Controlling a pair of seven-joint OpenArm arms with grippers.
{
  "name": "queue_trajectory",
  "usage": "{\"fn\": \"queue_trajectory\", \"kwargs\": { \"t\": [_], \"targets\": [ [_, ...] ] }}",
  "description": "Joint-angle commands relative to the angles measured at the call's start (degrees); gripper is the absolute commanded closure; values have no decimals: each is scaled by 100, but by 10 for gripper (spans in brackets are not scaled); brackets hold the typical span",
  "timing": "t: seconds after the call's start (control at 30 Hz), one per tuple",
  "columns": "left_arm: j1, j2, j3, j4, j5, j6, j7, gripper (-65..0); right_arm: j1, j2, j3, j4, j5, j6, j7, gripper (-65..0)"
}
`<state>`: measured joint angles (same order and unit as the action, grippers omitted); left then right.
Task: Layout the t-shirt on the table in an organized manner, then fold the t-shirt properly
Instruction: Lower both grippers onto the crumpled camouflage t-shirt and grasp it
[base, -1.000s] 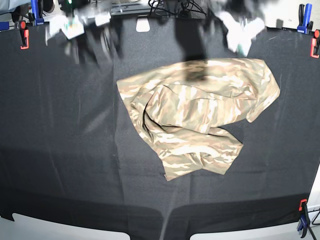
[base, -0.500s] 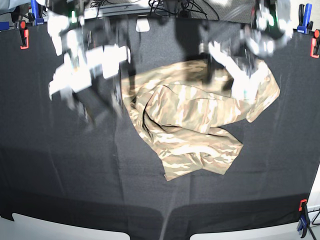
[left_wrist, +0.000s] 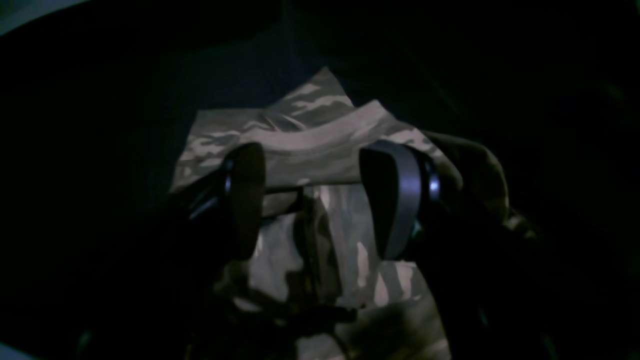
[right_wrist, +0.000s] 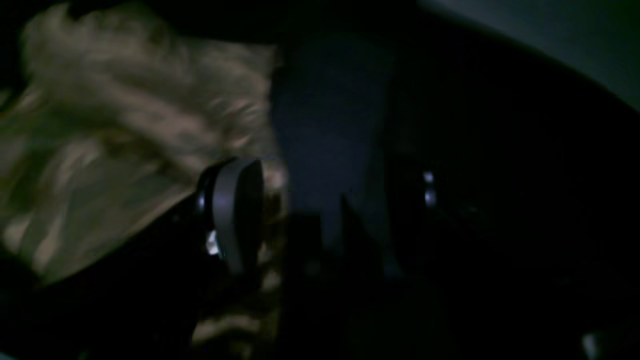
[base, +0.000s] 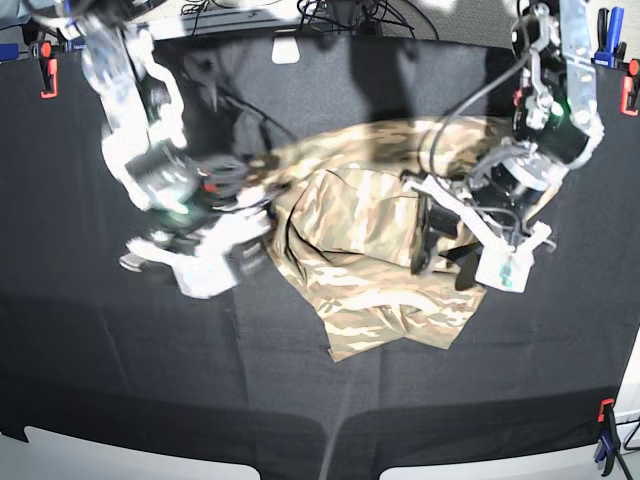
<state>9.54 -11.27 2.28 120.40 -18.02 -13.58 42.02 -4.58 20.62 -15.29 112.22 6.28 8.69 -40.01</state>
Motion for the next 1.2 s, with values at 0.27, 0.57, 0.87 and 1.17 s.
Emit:
{"fn": "queue_trajectory", "kwargs": {
  "t": [0.27,0.57,0.87,1.17],
  "targets": [
    [-48,-7,0,120,621,-9,-85,-318,-22,-861,22,92,332,35,-256,-370],
    [-2,-7,0,120,748,7,28,-318,-22,-1493,33,-435,-557,28,-295,-370],
    [0,-7,0,120,748,7,214,-318,-22,-1523,37,-1126,-1021,13,-293,-370],
    [-2,-7,0,120,748,7,212,-318,-20,-1523,114,-1126,-1296,-210,-175,-301]
  ]
}}
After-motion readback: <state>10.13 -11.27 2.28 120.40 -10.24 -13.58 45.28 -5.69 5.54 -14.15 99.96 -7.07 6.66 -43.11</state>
